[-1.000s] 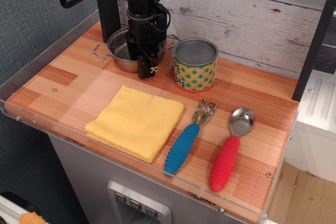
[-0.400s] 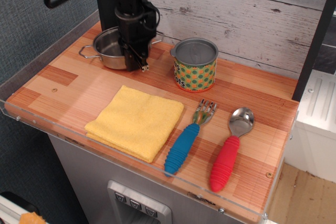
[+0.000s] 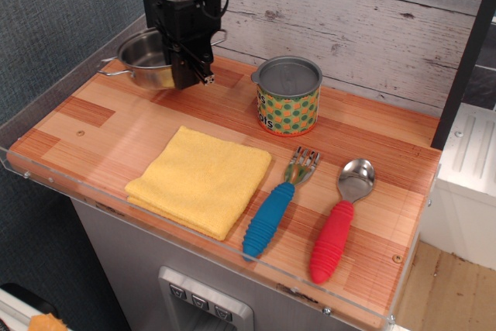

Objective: Move the silver pot on top of the yellow cloth.

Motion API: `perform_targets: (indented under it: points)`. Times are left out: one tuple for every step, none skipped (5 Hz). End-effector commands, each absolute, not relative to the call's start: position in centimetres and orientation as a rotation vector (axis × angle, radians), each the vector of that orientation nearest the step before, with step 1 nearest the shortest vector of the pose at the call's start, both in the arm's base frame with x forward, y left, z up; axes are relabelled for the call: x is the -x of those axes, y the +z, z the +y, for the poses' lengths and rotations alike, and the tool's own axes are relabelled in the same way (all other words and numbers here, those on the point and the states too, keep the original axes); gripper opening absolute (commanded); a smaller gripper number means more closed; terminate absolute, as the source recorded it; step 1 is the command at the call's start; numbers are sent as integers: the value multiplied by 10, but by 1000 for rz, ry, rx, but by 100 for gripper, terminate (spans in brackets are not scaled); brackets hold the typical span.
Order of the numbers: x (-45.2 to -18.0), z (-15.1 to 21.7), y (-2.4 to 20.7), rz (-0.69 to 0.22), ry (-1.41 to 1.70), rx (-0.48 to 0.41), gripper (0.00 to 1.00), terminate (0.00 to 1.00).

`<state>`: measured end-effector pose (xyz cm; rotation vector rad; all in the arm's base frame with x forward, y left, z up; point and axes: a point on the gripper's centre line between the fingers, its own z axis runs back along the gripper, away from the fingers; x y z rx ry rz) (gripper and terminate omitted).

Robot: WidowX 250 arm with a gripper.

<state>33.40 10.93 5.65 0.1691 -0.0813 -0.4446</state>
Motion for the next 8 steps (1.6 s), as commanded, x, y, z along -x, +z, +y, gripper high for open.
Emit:
perform_targets:
  points:
    - [-304, 75, 96, -105, -308, -210, 0, 0]
    - [-279, 58, 90, -107, -272, -205, 0, 0]
    - [-262, 41, 79, -107, -292, -187, 0, 0]
    - [-255, 27, 67, -108, -343, -197, 0, 0]
    - [-258, 19, 59, -123, -376, -195, 0, 0]
    - [-256, 17, 51, -99, -387, -178, 0, 0]
    - [-256, 11, 44, -81, -409, -175, 0, 0]
    - [-254, 7, 40, -89, -419, -166, 0, 0]
